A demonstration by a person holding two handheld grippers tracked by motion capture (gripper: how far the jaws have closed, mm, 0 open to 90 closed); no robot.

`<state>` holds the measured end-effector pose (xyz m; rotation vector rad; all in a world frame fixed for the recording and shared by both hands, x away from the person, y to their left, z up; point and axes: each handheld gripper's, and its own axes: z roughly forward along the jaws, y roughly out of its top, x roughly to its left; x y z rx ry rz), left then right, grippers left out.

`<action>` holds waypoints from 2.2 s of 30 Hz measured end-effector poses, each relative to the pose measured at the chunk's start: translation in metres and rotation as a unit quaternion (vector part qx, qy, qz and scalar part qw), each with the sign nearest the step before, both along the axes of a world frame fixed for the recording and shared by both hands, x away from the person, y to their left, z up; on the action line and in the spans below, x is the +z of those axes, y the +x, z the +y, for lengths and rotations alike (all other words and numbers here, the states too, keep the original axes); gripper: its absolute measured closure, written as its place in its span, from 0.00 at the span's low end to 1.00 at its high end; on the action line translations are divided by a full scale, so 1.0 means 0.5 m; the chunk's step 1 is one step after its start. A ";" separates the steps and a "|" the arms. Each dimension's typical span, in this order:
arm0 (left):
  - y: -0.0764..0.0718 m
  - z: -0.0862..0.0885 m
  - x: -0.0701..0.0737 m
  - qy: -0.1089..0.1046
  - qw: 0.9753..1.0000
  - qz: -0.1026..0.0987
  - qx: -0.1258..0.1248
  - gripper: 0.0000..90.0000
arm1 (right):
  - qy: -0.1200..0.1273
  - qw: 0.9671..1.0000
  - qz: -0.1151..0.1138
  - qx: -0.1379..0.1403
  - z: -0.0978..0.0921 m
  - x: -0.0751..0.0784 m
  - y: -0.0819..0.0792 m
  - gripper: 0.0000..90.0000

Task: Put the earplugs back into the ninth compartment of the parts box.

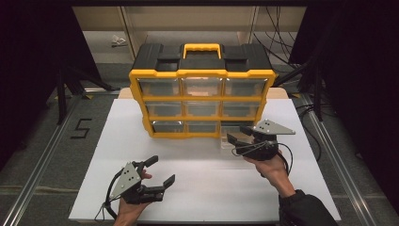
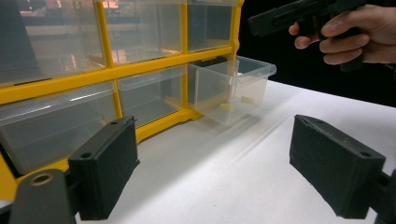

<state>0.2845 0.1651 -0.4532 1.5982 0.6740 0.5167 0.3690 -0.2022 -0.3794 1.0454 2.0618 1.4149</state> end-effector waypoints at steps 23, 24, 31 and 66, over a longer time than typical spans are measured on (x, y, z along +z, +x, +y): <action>-0.001 0.000 0.001 -0.002 1.000 -0.002 -0.002 0.16 | 0.036 0.998 -0.029 0.044 0.033 -0.007 -0.049 0.41; -0.002 0.000 0.001 -0.003 1.000 -0.003 -0.002 0.16 | 0.037 0.998 -0.030 0.047 0.033 -0.008 -0.052 0.41; -0.001 0.000 0.001 -0.004 1.000 0.000 -0.004 0.16 | 0.048 0.996 -0.044 0.065 0.036 -0.019 -0.074 0.39; 0.000 0.000 0.000 -0.006 1.000 0.010 -0.015 0.16 | 0.077 0.994 -0.073 0.036 -0.023 -0.082 -0.150 0.29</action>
